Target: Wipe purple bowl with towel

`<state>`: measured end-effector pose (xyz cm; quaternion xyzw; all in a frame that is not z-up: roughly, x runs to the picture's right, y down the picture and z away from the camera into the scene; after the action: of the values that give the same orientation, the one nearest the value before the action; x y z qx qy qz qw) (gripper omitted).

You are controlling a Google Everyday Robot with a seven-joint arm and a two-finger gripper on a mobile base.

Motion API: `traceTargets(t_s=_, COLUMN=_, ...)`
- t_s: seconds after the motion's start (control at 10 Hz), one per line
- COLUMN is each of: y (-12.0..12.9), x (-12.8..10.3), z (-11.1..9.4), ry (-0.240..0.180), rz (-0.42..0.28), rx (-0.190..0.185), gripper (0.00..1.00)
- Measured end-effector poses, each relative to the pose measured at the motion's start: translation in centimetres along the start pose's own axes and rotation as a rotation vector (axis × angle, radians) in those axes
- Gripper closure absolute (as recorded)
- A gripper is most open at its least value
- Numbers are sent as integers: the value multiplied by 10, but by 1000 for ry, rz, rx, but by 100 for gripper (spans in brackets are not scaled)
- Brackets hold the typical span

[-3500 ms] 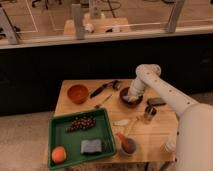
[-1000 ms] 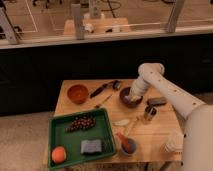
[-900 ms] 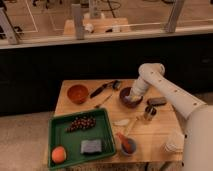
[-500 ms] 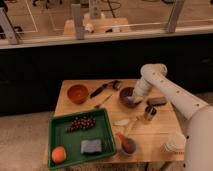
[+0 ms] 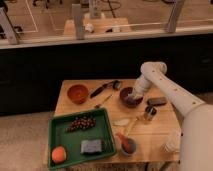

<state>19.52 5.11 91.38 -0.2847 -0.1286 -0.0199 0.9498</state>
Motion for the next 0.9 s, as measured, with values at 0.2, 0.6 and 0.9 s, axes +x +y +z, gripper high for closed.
traceTargets(t_s=0.2, y=-10, x=-6, z=5, ry=2, rz=-9, rx=7, gripper=94)
traceTargets(t_s=0.6, y=-25, x=-18, z=14, ry=4, rz=-17, rx=14, gripper=94)
traceTargets(t_s=0.9, y=-25, x=-30, z=15, ry=-3, rz=-29, rx=10, gripper=94)
